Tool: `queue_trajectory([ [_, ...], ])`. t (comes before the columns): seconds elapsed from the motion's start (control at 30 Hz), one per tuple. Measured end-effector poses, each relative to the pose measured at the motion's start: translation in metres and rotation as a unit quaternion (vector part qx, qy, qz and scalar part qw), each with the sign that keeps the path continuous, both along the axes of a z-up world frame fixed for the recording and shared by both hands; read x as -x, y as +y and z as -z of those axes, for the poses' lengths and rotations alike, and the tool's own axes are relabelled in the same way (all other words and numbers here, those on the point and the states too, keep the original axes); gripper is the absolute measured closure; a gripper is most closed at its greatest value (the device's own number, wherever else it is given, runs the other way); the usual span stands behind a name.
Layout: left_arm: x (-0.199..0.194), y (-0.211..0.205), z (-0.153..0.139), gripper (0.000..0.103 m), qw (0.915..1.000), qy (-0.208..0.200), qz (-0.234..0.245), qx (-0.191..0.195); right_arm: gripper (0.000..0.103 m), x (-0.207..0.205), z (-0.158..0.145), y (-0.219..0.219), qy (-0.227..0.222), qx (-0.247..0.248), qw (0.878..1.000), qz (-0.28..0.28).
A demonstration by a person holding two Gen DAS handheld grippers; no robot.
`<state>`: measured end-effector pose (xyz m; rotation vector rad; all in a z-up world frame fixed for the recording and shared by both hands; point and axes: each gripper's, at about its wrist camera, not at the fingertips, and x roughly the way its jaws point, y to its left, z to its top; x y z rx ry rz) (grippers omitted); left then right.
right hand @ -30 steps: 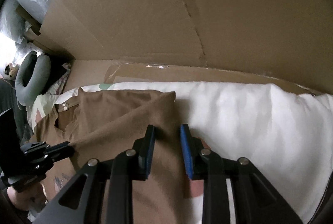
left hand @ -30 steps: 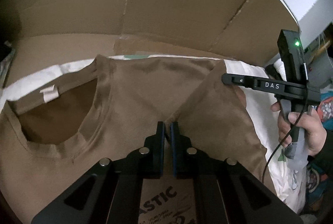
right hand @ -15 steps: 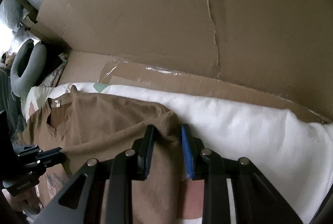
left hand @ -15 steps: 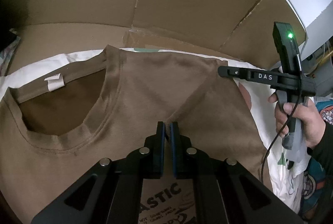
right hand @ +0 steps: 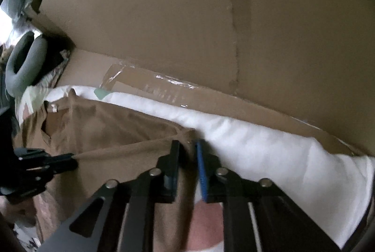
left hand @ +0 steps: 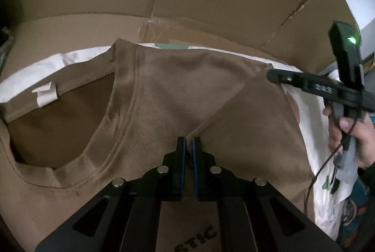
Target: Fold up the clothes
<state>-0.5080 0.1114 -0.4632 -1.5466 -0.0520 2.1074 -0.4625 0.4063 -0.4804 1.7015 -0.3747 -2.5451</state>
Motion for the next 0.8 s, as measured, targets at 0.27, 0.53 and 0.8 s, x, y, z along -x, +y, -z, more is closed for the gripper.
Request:
queue_trajectory([
  [0.27, -0.011, -0.004, -0.012, 0.073, 0.9998, 0.006, -0.018, 0.002, 0.067, -0.048, -0.023, 0.0, 0.008, 0.01, 1.0, -0.023],
  [0.53, -0.034, -0.002, -0.032, 0.071, 0.9995, 0.012, -0.029, -0.005, 0.081, -0.101, -0.03, -0.029, 0.0, 0.002, 0.997, -0.082],
  [0.8, -0.068, 0.024, -0.05, 0.071, 0.9994, -0.002, -0.015, -0.03, 0.089, -0.134, -0.025, -0.05, -0.002, 0.007, 0.995, -0.095],
])
